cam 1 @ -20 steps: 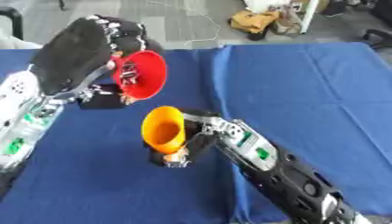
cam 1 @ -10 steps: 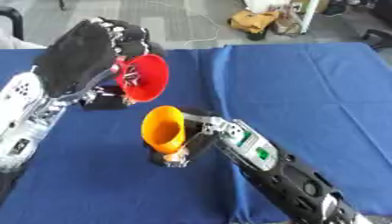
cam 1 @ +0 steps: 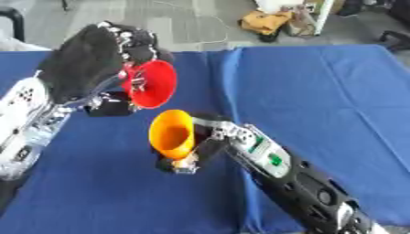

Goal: Pour the contents of one cup into another cup.

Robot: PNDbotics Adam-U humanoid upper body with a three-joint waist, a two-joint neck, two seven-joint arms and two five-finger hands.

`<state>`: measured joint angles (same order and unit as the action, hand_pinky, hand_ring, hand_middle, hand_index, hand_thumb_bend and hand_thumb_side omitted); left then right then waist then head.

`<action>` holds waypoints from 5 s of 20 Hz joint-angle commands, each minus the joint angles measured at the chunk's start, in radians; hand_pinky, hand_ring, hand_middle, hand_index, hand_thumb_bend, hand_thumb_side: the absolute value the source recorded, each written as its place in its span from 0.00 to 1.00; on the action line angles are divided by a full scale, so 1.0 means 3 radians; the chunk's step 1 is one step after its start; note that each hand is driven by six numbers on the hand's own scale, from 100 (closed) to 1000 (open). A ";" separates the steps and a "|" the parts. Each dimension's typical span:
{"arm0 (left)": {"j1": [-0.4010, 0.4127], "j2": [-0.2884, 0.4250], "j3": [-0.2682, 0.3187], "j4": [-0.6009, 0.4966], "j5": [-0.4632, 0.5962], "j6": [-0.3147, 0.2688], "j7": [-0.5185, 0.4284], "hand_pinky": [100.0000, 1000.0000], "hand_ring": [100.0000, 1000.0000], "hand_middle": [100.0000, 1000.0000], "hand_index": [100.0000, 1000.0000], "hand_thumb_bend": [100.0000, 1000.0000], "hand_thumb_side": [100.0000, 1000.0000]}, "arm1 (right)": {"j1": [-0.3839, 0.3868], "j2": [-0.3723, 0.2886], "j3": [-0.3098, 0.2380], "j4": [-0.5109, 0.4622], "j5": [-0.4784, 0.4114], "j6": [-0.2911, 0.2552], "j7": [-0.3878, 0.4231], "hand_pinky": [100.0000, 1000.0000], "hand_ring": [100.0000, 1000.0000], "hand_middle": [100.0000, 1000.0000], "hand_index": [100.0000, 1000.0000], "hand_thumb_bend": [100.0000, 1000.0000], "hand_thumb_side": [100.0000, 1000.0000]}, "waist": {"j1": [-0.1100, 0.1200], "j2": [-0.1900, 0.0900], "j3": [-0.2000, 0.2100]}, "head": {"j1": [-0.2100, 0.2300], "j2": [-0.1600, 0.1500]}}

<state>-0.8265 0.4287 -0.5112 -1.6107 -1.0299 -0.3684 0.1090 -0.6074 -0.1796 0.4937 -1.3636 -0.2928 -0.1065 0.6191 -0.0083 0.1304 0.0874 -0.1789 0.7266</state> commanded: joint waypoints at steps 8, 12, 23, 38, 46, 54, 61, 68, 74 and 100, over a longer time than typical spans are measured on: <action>-0.0090 -0.0008 0.0002 -0.0037 -0.0198 -0.0042 -0.0008 0.33 0.39 0.36 0.69 0.22 0.00 | -0.0045 0.0001 -0.0036 -0.0042 -0.0028 -0.0001 0.0011 0.43 0.46 0.16 0.35 0.00 0.06 | 0.0005 -0.0045 -0.0002 | 0.0000 -0.0040; -0.0097 -0.0009 -0.0003 -0.0054 -0.0270 -0.0048 -0.0011 0.34 0.39 0.36 0.69 0.22 0.00 | -0.0044 0.0002 -0.0039 -0.0040 -0.0028 -0.0001 0.0011 0.43 0.46 0.16 0.35 0.00 0.06 | 0.0006 -0.0045 -0.0005 | 0.0003 -0.0044; -0.0098 -0.0005 -0.0014 -0.0128 -0.0468 -0.0078 0.0018 0.37 0.40 0.36 0.69 0.23 0.00 | -0.0033 0.0007 -0.0044 -0.0023 -0.0032 0.0004 0.0012 0.43 0.46 0.16 0.34 0.00 0.06 | 0.0012 -0.0047 -0.0011 | 0.0000 -0.0044; -0.0097 0.0012 -0.0041 -0.0256 -0.0692 -0.0144 0.0052 0.41 0.41 0.37 0.69 0.25 0.00 | -0.0026 0.0007 -0.0056 -0.0016 -0.0034 0.0003 0.0008 0.42 0.46 0.15 0.34 0.00 0.05 | 0.0013 -0.0048 -0.0008 | -0.0007 -0.0043; -0.0098 0.0009 -0.0052 -0.0257 -0.0815 -0.0169 0.0058 0.42 0.41 0.37 0.69 0.25 0.00 | -0.0025 0.0008 -0.0059 -0.0020 -0.0040 0.0005 0.0007 0.42 0.46 0.15 0.34 0.00 0.05 | 0.0012 -0.0048 -0.0009 | -0.0008 -0.0042; -0.0096 0.0007 -0.0052 -0.0221 -0.0892 -0.0183 0.0079 0.43 0.41 0.37 0.69 0.25 0.00 | -0.0027 0.0006 -0.0062 -0.0026 -0.0047 0.0007 0.0006 0.42 0.46 0.15 0.34 0.00 0.05 | 0.0012 -0.0048 -0.0007 | -0.0009 -0.0044; -0.0095 0.0004 -0.0052 -0.0183 -0.0952 -0.0197 0.0107 0.43 0.41 0.37 0.69 0.25 0.00 | -0.0028 0.0005 -0.0065 -0.0026 -0.0052 0.0010 0.0005 0.42 0.46 0.15 0.34 0.00 0.05 | 0.0012 -0.0046 -0.0005 | -0.0012 -0.0044; -0.0101 0.0004 -0.0051 -0.0173 -0.1008 -0.0200 0.0122 0.44 0.41 0.37 0.70 0.25 0.00 | -0.0030 0.0004 -0.0068 -0.0023 -0.0051 0.0009 0.0006 0.42 0.46 0.15 0.34 0.00 0.05 | 0.0012 -0.0045 -0.0003 | -0.0014 -0.0046; -0.0102 0.0006 -0.0056 -0.0165 -0.1098 -0.0208 0.0144 0.45 0.42 0.38 0.70 0.25 0.00 | -0.0030 0.0004 -0.0069 -0.0019 -0.0051 0.0008 0.0005 0.41 0.46 0.15 0.34 0.00 0.05 | 0.0011 -0.0044 -0.0002 | -0.0015 -0.0044; -0.0111 0.0006 -0.0058 -0.0163 -0.1225 -0.0219 0.0186 0.47 0.42 0.38 0.70 0.25 0.00 | -0.0027 0.0008 -0.0078 -0.0015 -0.0054 0.0009 0.0004 0.41 0.46 0.15 0.33 0.00 0.05 | 0.0021 -0.0047 -0.0016 | -0.0014 -0.0046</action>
<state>-0.8354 0.4213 -0.5327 -1.6480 -1.3948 -0.4332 0.1612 -0.6008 -0.1790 0.4810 -1.3576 -0.3016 -0.1059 0.6222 -0.0050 0.1304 0.0833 -0.1820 0.7237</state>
